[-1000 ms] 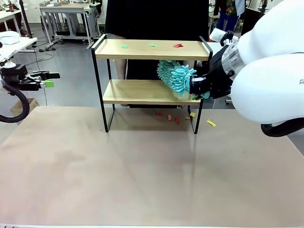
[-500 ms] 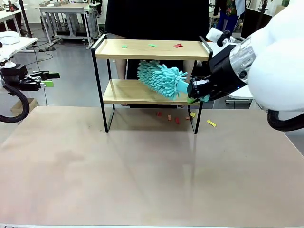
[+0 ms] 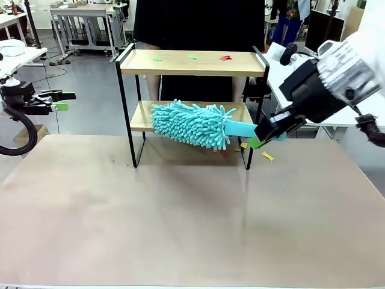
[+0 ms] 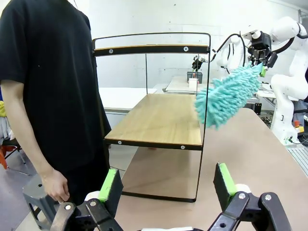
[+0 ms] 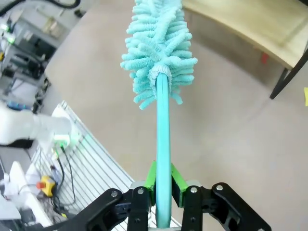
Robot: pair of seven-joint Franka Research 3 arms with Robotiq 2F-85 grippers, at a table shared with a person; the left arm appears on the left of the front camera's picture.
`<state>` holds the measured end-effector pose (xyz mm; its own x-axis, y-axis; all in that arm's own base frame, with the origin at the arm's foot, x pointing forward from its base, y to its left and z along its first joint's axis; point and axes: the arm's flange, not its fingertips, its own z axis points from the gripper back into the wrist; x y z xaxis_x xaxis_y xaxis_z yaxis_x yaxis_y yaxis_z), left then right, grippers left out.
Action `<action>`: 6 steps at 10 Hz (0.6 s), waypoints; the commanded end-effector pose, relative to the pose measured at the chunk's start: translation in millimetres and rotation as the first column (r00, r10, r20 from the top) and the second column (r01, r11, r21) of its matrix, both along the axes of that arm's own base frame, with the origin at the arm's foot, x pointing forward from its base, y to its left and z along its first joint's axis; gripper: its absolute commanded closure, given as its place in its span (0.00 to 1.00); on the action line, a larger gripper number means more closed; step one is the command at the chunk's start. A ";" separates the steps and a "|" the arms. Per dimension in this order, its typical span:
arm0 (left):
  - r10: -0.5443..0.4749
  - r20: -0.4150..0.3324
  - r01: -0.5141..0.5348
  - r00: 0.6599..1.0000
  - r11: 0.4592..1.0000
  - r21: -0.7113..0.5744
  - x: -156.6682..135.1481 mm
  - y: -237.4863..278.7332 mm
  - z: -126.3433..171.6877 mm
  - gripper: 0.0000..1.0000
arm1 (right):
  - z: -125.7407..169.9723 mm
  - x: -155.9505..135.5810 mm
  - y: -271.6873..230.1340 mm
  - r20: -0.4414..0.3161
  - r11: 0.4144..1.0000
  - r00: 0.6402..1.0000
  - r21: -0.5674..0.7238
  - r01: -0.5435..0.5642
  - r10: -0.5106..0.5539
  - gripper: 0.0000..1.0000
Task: Clean the shelf.
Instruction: Clean the specific section of the Shelf indicated by the human with the Duster.
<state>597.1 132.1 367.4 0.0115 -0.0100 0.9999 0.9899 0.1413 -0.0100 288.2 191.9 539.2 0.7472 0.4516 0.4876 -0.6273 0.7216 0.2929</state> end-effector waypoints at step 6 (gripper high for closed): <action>-0.003 0.009 0.002 1.000 1.000 0.003 -1.9 -0.7 2.1 0.00 | 14.5 -17.3 -51.8 0.012 0.919 0.921 -0.071 -0.387 0.389 0.88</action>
